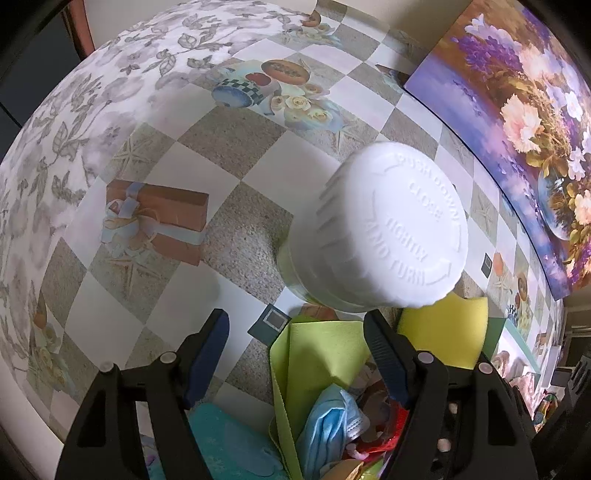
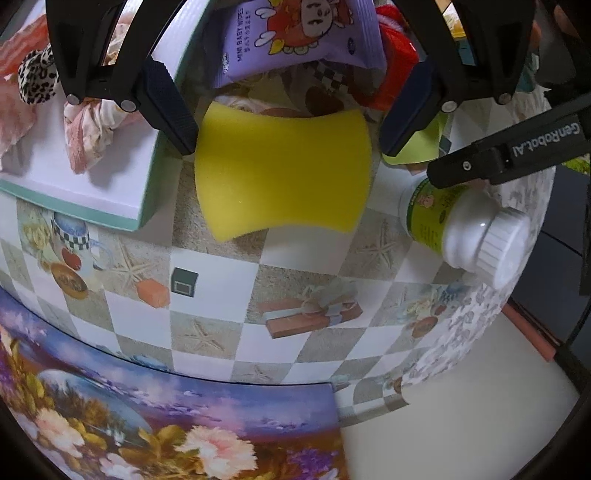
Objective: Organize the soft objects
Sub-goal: 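Grasp the yellow sponge with the right tool, then close the left tool on the lime-green cloth while the right tool holds the sponge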
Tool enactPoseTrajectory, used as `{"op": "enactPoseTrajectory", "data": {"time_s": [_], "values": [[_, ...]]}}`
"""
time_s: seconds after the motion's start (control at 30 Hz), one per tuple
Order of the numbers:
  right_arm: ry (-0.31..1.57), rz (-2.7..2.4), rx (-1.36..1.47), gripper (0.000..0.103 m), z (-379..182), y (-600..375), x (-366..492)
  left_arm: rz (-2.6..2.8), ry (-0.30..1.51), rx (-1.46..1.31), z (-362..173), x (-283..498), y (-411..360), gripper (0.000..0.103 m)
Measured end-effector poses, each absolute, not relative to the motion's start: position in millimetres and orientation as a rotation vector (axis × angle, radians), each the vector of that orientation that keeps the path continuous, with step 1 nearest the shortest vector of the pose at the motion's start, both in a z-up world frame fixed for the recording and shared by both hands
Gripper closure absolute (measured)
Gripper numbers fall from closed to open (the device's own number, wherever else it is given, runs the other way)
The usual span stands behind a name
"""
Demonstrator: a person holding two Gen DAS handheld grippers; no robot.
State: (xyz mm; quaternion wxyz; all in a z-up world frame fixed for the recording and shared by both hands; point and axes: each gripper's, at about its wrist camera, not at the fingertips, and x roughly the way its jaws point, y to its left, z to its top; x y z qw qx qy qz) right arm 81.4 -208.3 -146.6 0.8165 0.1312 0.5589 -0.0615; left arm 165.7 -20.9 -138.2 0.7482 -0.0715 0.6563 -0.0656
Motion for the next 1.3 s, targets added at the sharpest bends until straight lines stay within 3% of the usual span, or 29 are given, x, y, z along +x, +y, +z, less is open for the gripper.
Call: {"op": "enactPoseTrajectory", "data": {"time_s": [0.57, 1.3], "values": [[1.2, -0.133, 0.287, 0.012, -158, -205, 77, -0.147, 1.44, -0.176, -140, 166, -17, 0.027], [1.132, -0.171, 0.372, 0.012, -95, -241, 57, -0.234, 1.487, 0.032, -156, 160, -75, 0.027]]}}
